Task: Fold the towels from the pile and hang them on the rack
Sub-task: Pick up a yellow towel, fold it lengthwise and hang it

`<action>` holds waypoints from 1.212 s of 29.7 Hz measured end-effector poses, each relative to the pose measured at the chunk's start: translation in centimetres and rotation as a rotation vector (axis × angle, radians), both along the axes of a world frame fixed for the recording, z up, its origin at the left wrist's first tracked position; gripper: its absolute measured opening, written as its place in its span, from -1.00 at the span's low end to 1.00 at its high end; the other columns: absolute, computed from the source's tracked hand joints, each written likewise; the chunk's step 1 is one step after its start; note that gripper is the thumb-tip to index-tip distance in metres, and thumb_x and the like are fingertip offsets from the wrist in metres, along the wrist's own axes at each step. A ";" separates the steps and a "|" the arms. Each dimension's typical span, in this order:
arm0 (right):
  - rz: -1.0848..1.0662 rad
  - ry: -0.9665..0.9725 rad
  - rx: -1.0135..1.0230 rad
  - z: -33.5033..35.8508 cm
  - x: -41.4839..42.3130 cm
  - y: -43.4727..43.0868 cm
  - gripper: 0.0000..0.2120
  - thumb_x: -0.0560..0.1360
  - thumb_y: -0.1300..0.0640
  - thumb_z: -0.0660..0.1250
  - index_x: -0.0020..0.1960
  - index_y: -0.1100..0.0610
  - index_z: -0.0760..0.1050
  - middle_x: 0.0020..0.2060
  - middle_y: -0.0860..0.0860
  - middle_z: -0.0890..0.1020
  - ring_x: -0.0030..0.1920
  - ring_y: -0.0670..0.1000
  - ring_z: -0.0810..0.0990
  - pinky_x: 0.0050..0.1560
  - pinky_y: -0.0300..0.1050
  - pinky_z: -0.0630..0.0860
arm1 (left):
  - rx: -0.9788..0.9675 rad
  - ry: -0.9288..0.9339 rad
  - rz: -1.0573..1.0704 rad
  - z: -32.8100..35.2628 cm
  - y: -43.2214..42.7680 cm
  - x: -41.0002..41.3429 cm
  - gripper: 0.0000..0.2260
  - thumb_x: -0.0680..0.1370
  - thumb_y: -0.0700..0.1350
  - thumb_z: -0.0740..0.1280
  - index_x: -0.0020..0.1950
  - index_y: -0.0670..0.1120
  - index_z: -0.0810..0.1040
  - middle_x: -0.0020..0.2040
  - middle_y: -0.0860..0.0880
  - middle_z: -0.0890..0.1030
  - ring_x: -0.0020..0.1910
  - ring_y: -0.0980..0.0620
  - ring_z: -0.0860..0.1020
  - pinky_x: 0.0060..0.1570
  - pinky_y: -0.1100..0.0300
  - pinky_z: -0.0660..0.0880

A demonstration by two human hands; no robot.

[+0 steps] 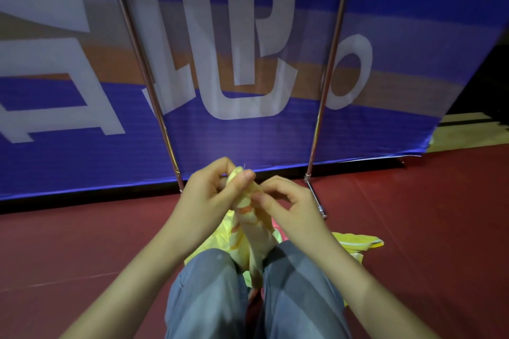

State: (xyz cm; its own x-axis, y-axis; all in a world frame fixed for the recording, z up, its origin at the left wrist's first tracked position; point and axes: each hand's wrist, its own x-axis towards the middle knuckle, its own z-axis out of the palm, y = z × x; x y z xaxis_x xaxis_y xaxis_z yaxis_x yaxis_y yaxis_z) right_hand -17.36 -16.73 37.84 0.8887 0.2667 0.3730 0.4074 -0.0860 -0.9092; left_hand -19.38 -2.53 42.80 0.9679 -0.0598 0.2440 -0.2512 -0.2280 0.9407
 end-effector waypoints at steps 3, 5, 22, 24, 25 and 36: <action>0.086 0.113 -0.035 -0.7 0.1 -0.1 -0.92 0.38 0.06 0.29 -0.29 -0.07 0.50 -0.41 -0.24 0.60 -0.29 -0.26 0.52 -0.17 -0.37 0.43 | -0.037 -0.001 0.013 0.6 0.0 -0.2 -0.65 0.33 0.08 0.24 -0.31 -0.23 0.37 -0.51 -0.03 0.58 -0.48 0.07 0.54 -0.41 0.29 0.46; 0.138 0.153 -0.058 -1.4 0.2 -0.1 -0.86 0.42 0.14 0.27 -0.26 -0.07 0.48 -0.41 -0.28 0.60 -0.32 -0.31 0.50 -0.20 -0.44 0.38 | -0.046 -0.014 0.039 1.2 0.2 -0.2 -0.68 0.36 0.09 0.23 -0.33 -0.18 0.36 -0.55 0.00 0.55 -0.51 0.13 0.51 -0.44 0.35 0.43; 0.071 0.443 0.004 -8.3 0.6 0.7 -0.75 0.51 0.34 0.21 -0.23 0.06 0.50 -0.31 -0.11 0.63 -0.23 -0.31 0.58 -0.09 -0.40 0.44 | -0.191 -0.192 0.107 7.3 4.0 0.1 -0.76 0.45 0.04 0.16 -0.31 -0.08 0.44 -0.50 0.13 0.54 -0.47 0.24 0.49 -0.38 0.40 0.46; 0.125 0.434 0.063 -7.9 0.3 1.4 -0.80 0.52 0.33 0.20 -0.15 0.09 0.50 -0.22 -0.08 0.62 -0.19 -0.30 0.59 -0.06 -0.39 0.49 | -0.178 -0.177 0.114 7.2 4.1 0.0 -0.75 0.44 0.05 0.17 -0.31 -0.08 0.45 -0.49 0.11 0.55 -0.46 0.22 0.50 -0.36 0.38 0.47; 0.152 0.419 0.080 -7.8 0.2 1.9 -0.80 0.52 0.34 0.19 -0.13 0.08 0.50 -0.19 -0.05 0.60 -0.18 -0.31 0.59 -0.03 -0.38 0.49 | -0.173 -0.168 0.122 7.0 4.3 -0.1 -0.75 0.44 0.05 0.17 -0.31 -0.08 0.45 -0.48 0.11 0.55 -0.45 0.21 0.50 -0.36 0.37 0.47; 0.198 0.373 0.068 -6.7 0.1 5.6 -0.75 0.48 0.36 0.24 0.01 0.06 0.52 -0.30 -0.23 0.66 -0.23 -0.37 0.55 -0.10 -0.43 0.43 | -0.151 -0.122 0.004 6.7 4.8 -1.4 -0.71 0.33 0.22 0.26 -0.42 0.06 0.56 -0.49 0.10 0.56 -0.47 0.21 0.51 -0.39 0.38 0.48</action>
State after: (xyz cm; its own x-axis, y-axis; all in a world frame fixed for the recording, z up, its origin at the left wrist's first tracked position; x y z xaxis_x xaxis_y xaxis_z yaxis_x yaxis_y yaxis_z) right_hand -17.29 -11.12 31.12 0.9000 0.4320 0.0580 0.0517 0.0264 -0.9983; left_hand -20.82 2.23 49.53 0.9309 -0.0100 0.3652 -0.3647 -0.0876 0.9270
